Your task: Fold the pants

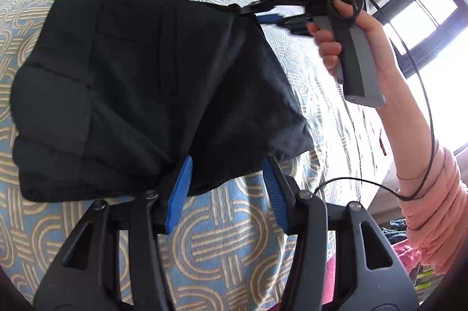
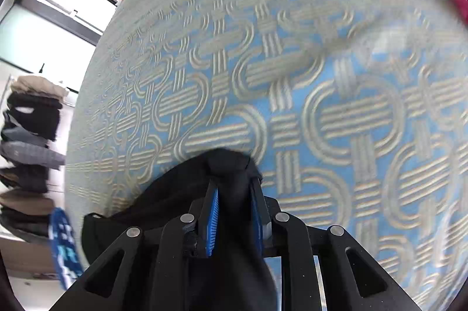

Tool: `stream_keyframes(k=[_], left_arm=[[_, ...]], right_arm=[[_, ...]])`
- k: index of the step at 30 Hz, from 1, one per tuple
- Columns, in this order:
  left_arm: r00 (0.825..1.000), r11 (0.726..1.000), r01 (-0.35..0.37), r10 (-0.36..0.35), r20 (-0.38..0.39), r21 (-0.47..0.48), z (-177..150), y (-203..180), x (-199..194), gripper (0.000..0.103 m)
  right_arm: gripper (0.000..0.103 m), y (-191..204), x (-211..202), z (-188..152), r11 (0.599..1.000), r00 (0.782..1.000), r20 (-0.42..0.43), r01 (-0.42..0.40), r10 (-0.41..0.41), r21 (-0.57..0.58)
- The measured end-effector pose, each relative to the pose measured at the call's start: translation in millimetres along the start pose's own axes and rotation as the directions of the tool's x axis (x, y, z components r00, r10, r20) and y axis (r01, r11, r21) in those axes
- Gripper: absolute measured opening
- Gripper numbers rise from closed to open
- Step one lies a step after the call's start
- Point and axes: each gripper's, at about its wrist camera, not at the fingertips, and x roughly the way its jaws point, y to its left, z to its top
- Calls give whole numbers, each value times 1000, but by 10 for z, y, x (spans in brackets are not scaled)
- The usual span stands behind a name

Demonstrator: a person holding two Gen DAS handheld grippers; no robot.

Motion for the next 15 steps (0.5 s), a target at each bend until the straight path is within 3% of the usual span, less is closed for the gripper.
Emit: stream_keyframes(k=[1, 2, 3, 4, 6, 7, 10, 11, 12, 13, 14, 15], left_arm=[[1000, 1000, -10, 10, -6, 1, -21, -9, -28, 52], [1000, 1000, -13, 13, -8, -1, 1, 9, -37, 52], [1000, 1000, -15, 15, -9, -15, -1, 17, -78, 52], [1000, 999, -12, 11, -9, -37, 14, 36, -141, 52], [1000, 998, -9, 10, 23, -68, 75, 96, -302, 52], [998, 996, -14, 19, 63, -83, 129, 145, -422, 52], [983, 990, 21, 4, 181, -136, 288, 276, -693, 54], [982, 989, 20, 8, 186, -148, 348, 324, -697, 55], [986, 988, -34, 58, 157, -151, 402, 372, -640, 57], [981, 979, -147, 162, 104, -142, 437, 441, -531, 56], [962, 959, -257, 266, 68, -124, 446, 498, -425, 56], [922, 918, -381, 387, 33, -109, 420, 591, -319, 56]], right_arm=[[19, 29, -85, 10, 996, 995, 64, 78, -76, -41], [24, 89, -236, 14, 974, 967, 157, 213, -199, -78], [24, 140, -396, 15, 947, 932, 242, 303, -270, -111], [24, 152, -515, 26, 953, 939, 257, 271, -229, -139], [27, 107, -586, 65, 980, 988, 140, 88, -64, -176], [28, 94, -586, 35, 983, 996, 88, 39, -24, -181], [28, 90, -540, -145, 972, 998, 56, 54, -42, -228], [28, 97, -472, -177, 969, 998, 47, 52, -42, -241], [28, 91, -363, -215, 968, 998, 28, 66, -61, -241], [28, 55, -263, -297, 968, 995, 4, 101, -103, -230], [28, -5, -81, -328, 963, 984, -24, 168, -177, -211], [27, -62, 2, -323, 954, 972, -15, 228, -236, -196]])
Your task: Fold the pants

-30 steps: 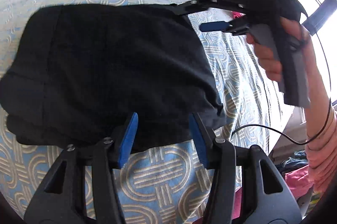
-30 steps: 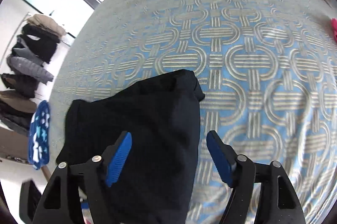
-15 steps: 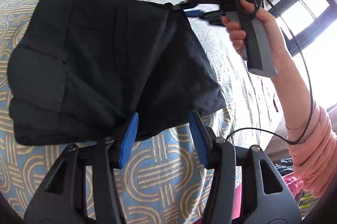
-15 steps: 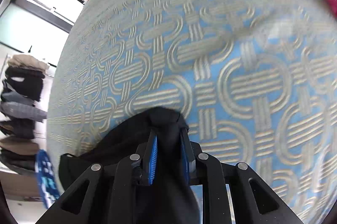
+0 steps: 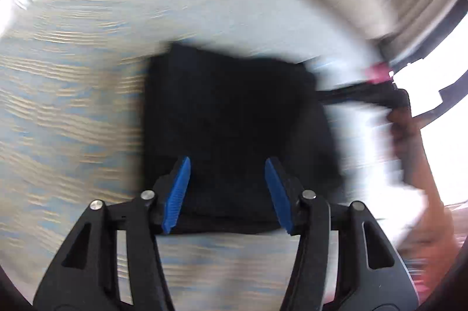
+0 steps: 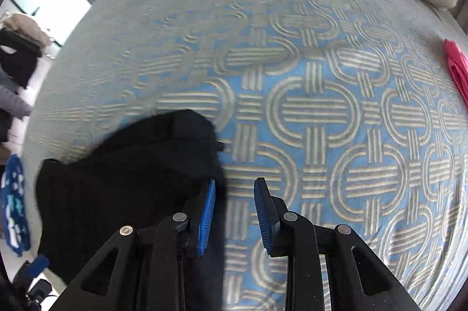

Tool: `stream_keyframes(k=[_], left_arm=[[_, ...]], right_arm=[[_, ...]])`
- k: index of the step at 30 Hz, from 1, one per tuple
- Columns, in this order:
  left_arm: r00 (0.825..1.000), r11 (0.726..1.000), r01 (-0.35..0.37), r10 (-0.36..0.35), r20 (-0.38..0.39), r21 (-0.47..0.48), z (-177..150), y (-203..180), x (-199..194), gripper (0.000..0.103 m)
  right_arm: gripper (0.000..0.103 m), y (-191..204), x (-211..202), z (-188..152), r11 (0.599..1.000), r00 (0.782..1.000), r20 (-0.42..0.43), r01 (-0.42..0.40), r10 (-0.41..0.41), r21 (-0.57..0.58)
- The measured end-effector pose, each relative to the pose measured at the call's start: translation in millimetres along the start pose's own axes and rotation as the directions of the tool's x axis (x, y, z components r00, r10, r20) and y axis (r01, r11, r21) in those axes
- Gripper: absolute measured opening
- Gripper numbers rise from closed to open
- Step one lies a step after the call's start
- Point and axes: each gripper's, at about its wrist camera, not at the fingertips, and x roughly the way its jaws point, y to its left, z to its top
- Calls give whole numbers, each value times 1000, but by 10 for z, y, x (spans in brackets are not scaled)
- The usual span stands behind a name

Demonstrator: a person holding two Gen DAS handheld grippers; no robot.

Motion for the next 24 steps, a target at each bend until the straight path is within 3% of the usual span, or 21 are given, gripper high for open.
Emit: stream_keyframes(k=[1, 2, 4, 5, 8, 11, 13, 15, 17, 22, 24], left_arm=[[998, 998, -58, 58, -33, -10, -51, 112, 120, 66], [999, 994, 27, -31, -39, -104, -118, 296, 164, 66], [988, 962, 138, -150, -37, -234, -186, 517, 151, 68], [987, 961, 145, -159, -38, -237, -190, 517, 133, 68], [995, 981, 89, -97, -36, -173, -169, 424, 41, 67], [999, 996, 31, -32, -15, -89, -136, 392, -2, 67], [999, 994, 39, -42, -28, -100, -139, 440, 27, 68], [997, 988, 66, -72, -40, -138, -161, 546, 46, 68], [995, 983, 79, -88, -44, -166, -202, 568, 11, 68], [997, 986, 76, -79, -11, -146, -268, 466, -180, 67], [997, 988, 78, -78, 1, -134, -296, 416, -253, 67]], right_arm=[[27, -92, 64, -11, 992, 992, 25, 122, -123, 38], [27, -141, 61, -22, 986, 987, 45, 153, -156, 62], [27, -261, -40, -97, 993, 996, 68, 49, -56, 104], [27, -285, -97, -160, 994, 997, 67, -36, 30, 99], [28, -292, -268, -520, 964, 966, 26, -257, 256, 75], [32, -293, -327, -978, 925, 924, -48, -376, 379, 62], [37, -342, -225, -1289, 928, 922, -107, -366, 372, 72], [37, -509, -225, -1547, 908, 909, -53, -405, 412, 111], [37, -629, -279, -1614, 905, 908, -62, -403, 414, 138], [37, -780, -475, -1733, 952, 954, -61, -286, 294, 113], [37, -798, -567, -1763, 942, 946, -27, -319, 323, 108]])
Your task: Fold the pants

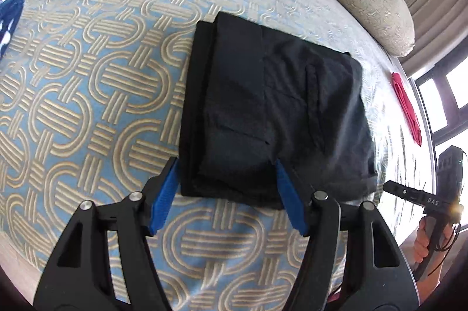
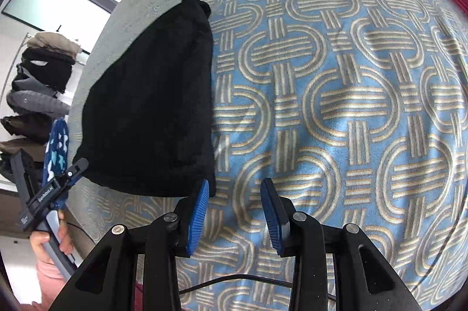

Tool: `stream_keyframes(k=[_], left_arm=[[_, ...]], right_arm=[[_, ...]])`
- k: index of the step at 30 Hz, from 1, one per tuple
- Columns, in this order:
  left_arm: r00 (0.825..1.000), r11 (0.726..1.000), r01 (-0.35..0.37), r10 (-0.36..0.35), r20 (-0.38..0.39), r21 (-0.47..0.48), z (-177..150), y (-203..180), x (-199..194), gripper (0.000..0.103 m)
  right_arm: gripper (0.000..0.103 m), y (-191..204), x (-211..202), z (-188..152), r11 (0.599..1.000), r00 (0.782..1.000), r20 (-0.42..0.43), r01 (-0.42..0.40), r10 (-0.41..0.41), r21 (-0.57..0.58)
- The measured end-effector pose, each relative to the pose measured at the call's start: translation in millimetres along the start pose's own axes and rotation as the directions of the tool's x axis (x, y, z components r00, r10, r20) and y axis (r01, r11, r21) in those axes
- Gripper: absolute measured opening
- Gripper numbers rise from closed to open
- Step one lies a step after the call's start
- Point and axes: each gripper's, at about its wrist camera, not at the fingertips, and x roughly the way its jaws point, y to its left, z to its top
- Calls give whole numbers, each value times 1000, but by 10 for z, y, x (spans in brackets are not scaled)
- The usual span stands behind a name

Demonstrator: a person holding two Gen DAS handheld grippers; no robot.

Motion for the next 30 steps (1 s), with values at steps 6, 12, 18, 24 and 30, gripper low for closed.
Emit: stream_keyframes(k=[6, 12, 18, 24, 30], left_arm=[[999, 1000, -11, 11, 31, -2, 38, -38, -175, 67], [996, 997, -9, 2, 94, 77, 232, -316, -330, 67], [996, 990, -19, 7, 84, 138, 306, -569, -173, 67], [997, 989, -80, 76, 31, 128, 268, -548, 147, 67], [991, 979, -133, 128, 43, 154, 209, -488, 211, 67]], right_arm=[[37, 47, 72, -85, 1000, 1000, 5, -28, 28, 14], [11, -87, 58, -257, 996, 995, 58, -82, 80, 34], [44, -478, -248, -265, 982, 982, 95, -171, 164, 79], [6, -525, -140, -199, 977, 981, 57, -191, 187, 91], [6, -548, -431, -545, 996, 995, 43, -94, 94, 4]])
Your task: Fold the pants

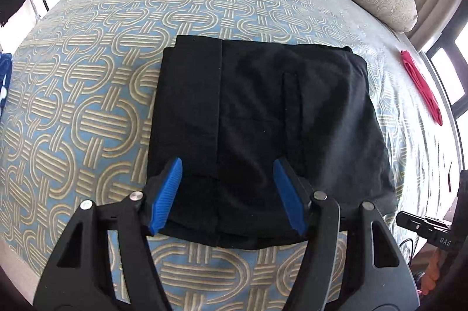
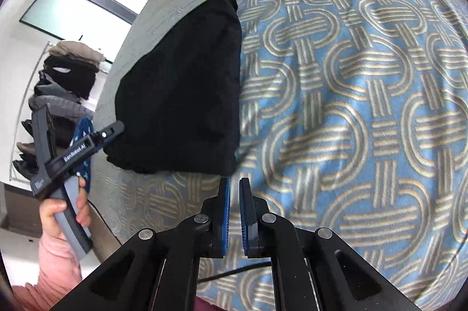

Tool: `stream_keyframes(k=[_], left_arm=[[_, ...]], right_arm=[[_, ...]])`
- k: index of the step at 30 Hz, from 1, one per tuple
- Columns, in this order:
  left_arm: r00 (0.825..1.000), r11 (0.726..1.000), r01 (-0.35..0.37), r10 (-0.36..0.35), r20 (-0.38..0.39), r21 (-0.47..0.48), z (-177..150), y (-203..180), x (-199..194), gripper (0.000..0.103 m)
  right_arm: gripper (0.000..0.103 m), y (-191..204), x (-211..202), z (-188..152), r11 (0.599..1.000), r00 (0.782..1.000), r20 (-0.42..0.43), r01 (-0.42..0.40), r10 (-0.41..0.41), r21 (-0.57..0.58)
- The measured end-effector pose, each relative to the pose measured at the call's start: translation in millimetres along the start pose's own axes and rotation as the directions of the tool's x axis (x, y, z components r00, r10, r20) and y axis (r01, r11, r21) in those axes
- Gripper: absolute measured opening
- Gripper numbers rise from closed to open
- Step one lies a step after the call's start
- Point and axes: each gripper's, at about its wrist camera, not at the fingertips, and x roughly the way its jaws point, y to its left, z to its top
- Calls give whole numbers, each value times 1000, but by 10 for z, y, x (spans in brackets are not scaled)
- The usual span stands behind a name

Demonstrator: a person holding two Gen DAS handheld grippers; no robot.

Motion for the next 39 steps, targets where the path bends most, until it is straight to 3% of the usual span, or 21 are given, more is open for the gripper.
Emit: stream_keyframes(k=[4, 6, 8, 11, 13, 15, 17, 19, 23, 25, 28, 31, 32, 33, 34, 36, 39], left_arm=[[1000, 1000, -11, 11, 19, 18, -55, 11, -98, 67], [999, 1000, -18, 17, 33, 9, -59, 81, -155, 67], [999, 999, -29, 29, 36, -13, -41, 202, -171, 67], [1000, 995, -12, 14, 18, -101, -39, 478, -115, 68], [995, 980, 95, -99, -10, -177, -51, 659, -8, 72], [976, 950, 200, -216, -42, -240, -58, 771, 130, 73], [944, 915, 291, -322, -72, -279, -45, 847, 308, 76], [922, 894, 353, -382, -57, -275, -15, 871, 377, 83], [877, 842, 448, -480, -38, -301, 86, 927, 467, 83], [856, 817, 483, -516, -27, -317, 126, 950, 496, 74], [859, 820, 472, -510, -38, -324, 195, 975, 565, 55], [857, 818, 479, -514, -33, -318, 241, 949, 594, 45], [861, 825, 476, -508, -30, -307, 244, 923, 585, 42], [865, 830, 473, -500, -21, -296, 247, 904, 566, 36], [871, 835, 469, -491, -5, -286, 247, 875, 529, 29], [885, 846, 457, -465, 41, -274, 246, 818, 413, 24], [899, 871, 437, -432, 72, -225, 295, 658, 275, 22]], right_arm=[[13, -169, -164, 114, 1000, 999, 31, 13, -14, 25], [48, -204, -252, 271, 999, 997, 69, -40, 37, 35], [62, -199, -277, 448, 997, 994, 85, -65, 62, 32], [62, -196, -160, 735, 998, 997, 58, -50, 48, 37], [62, -177, -61, 821, 997, 998, 35, -59, 58, 43], [62, -170, 24, 843, 997, 997, 16, -72, 71, 41], [62, -114, 142, 847, 998, 998, -12, -61, 61, 29], [62, -125, 212, 836, 998, 997, -37, -62, 63, 23], [62, -86, 371, 943, 992, 989, -69, -126, 128, 34], [62, -108, 467, 1076, 984, 982, -67, -171, 174, 50], [62, -124, 560, 1315, 971, 971, -65, -227, 232, 72], [62, -141, 639, 1475, 966, 967, -61, -239, 245, 93], [56, -138, 666, 1514, 967, 968, -62, -237, 243, 96], [31, -131, 668, 1539, 973, 975, -57, -209, 215, 95], [20, -116, 655, 1548, 981, 982, -52, -174, 179, 83], [13, 16, 678, 1511, 980, 984, -29, -175, 178, 96], [11, 188, 447, 1422, 978, 980, 42, -196, 193, 69]])
